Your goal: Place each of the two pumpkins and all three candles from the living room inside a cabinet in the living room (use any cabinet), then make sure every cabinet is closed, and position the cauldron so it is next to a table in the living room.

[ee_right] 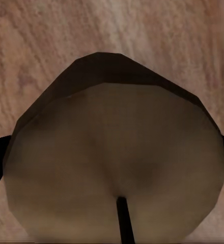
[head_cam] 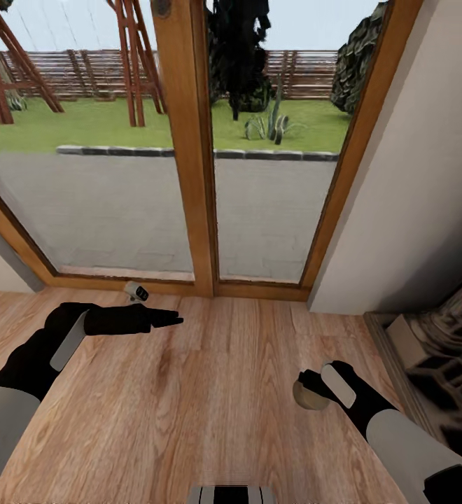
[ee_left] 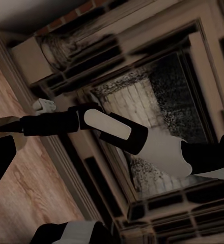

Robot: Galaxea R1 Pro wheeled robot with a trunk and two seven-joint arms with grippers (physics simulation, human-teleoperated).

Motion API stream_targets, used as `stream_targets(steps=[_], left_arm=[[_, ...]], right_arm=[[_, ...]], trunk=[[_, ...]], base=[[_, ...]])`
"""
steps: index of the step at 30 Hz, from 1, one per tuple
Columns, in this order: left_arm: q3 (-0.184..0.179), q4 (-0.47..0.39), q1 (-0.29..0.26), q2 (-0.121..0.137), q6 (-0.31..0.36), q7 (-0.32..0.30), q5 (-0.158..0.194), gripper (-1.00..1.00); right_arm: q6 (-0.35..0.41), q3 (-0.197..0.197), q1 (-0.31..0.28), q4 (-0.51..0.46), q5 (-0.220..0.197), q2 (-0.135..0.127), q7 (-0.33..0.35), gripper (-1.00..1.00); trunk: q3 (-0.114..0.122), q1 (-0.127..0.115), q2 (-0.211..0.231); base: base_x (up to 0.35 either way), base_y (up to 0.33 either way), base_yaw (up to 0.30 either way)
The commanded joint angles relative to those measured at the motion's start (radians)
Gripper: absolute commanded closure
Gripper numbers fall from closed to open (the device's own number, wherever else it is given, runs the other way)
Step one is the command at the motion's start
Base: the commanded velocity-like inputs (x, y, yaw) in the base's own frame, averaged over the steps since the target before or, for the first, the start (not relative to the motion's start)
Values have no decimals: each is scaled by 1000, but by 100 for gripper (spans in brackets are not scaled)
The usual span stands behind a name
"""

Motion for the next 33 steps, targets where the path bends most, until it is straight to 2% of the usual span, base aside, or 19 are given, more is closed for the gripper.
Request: stream_targets(steps=[1,12,20,33], left_arm=[[-2,0,-1,1,9,-2,3,-100],[-2,0,0,1,9,-2,3,-100],[-3,-1,-1,1,9,-2,2,-100],[-2,-1,-1,2,9,-3,1,-100]], right_arm=[[2,8,0,-2,-10,-2,-10,100],[2,8,0,-1,-12,-2,-9,100],[2,8,0,-1,-12,-1,-9,100],[2,10,0,-1,-12,-1,-9,100]], trunk=[[3,-1,0],[54,-6,3],[87,-9,4],[138,-15,7]], base=[[-94,0,-67],[-50,1,-191],[-260,79,-64],[-268,185,-32]])
